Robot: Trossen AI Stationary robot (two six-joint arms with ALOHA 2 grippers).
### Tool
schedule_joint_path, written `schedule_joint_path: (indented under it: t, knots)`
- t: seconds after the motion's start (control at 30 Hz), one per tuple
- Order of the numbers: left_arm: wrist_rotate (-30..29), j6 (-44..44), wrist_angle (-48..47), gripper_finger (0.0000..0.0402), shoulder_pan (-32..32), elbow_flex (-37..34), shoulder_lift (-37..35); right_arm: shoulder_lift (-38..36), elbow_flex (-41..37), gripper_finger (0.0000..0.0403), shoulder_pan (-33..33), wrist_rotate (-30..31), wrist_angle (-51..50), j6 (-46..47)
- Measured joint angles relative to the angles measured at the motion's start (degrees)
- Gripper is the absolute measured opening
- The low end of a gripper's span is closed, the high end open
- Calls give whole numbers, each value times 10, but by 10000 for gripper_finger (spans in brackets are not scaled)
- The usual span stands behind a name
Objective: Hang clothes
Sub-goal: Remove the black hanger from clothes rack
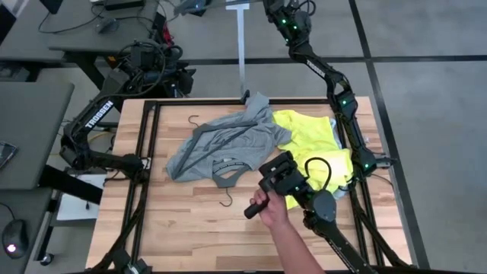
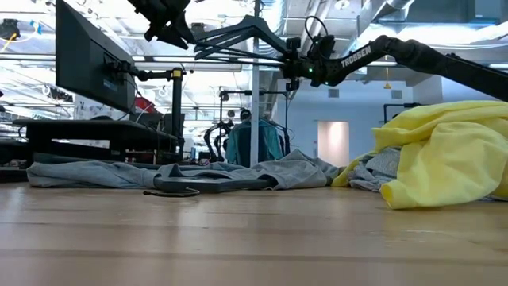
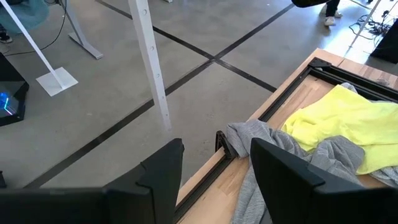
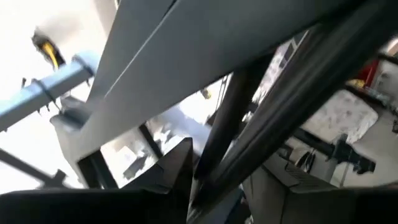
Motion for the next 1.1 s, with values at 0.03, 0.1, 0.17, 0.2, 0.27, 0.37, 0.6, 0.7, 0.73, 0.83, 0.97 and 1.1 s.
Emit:
schedule_joint_path:
  t: [0.03, 0.1, 0.17, 0.2, 0.27, 0.37, 0.6, 0.7, 0.73, 0.83, 0.97, 1.1]
  knots:
    - [0, 0, 0, 173, 0, 0, 0, 0, 0, 117, 0, -3, 0, -1]
    - [0, 0, 0, 173, 0, 0, 0, 0, 0, 118, 0, -9, 2, -1]
    - [0, 0, 0, 173, 0, 0, 0, 0, 0, 118, 0, -12, 1, 2]
    - [0, 0, 0, 173, 0, 0, 0, 0, 0, 118, 0, -13, -4, 8]
    - [0, 0, 0, 173, 0, 0, 0, 0, 0, 118, 0, -13, -10, 29]
    - [0, 0, -1, 173, 0, 0, 0, 0, 0, 119, 0, -16, -16, 55]
    - [0, 2, -3, 173, 0, 0, 0, 1, 0, 119, 0, -48, 18, 64]
    - [0, 10, -3, 173, 0, 0, 0, 1, 0, 119, 0, -52, 43, 64]
    - [0, 11, -3, 173, 0, 0, 0, 1, 0, 119, 0, -55, 49, 64]
    - [0, 11, -3, 173, 0, 0, 0, 1, 0, 119, 0, -66, 51, 69]
    - [0, 11, -4, 173, 0, 0, 0, 1, 0, 119, 1, -83, 50, 77]
    - [0, 11, -4, 173, 0, 0, 0, 1, 0, 119, 5, -86, 46, 77]
